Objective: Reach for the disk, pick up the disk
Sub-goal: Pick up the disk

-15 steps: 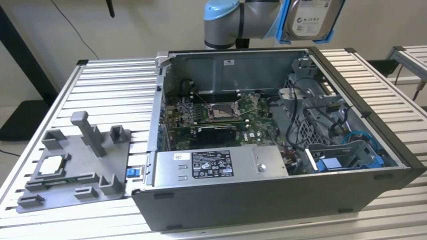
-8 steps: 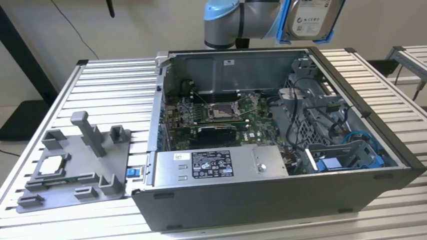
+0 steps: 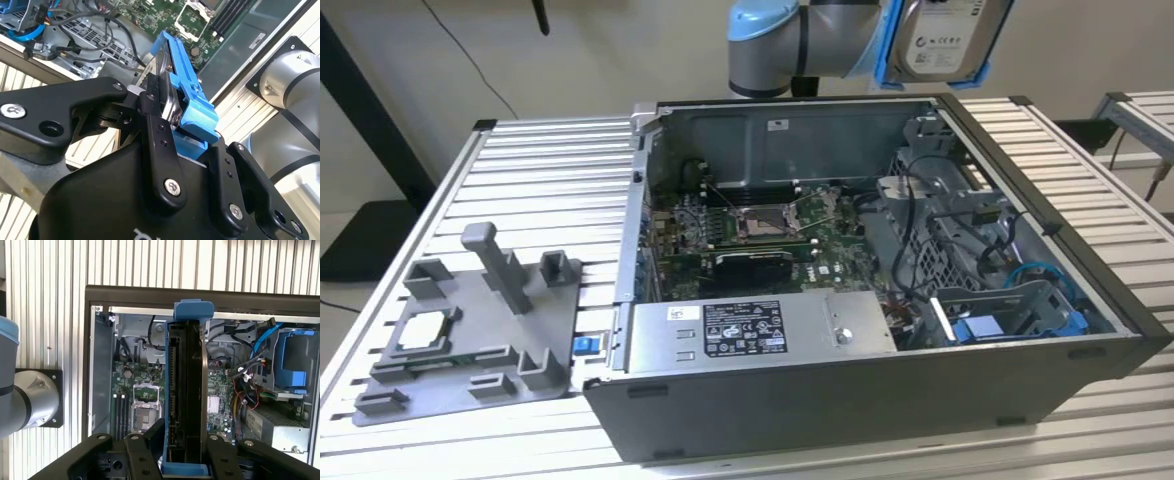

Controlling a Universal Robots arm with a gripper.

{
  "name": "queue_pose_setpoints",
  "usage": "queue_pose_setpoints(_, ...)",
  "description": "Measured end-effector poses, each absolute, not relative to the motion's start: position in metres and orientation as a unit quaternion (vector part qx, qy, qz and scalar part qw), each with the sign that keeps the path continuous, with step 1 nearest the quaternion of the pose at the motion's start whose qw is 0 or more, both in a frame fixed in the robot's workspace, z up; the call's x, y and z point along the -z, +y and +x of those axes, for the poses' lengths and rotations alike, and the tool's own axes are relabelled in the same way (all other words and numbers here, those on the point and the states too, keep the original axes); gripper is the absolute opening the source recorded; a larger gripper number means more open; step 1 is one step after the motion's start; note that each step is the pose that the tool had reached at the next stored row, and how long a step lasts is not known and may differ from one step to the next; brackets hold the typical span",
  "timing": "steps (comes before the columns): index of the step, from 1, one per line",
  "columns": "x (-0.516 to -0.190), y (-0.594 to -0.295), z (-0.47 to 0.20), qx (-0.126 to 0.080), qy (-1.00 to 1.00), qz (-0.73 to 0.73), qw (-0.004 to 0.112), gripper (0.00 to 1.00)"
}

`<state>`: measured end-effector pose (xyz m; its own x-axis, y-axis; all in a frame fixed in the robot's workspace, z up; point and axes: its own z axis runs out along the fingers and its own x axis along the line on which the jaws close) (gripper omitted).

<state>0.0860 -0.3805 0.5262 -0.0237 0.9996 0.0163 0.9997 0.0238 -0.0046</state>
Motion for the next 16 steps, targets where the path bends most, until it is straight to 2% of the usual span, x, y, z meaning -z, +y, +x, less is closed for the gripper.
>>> queue_pose_setpoints(16,-0.526,-0.415,0.089,0.003,-0.715,-0.699,0.009,0.00)
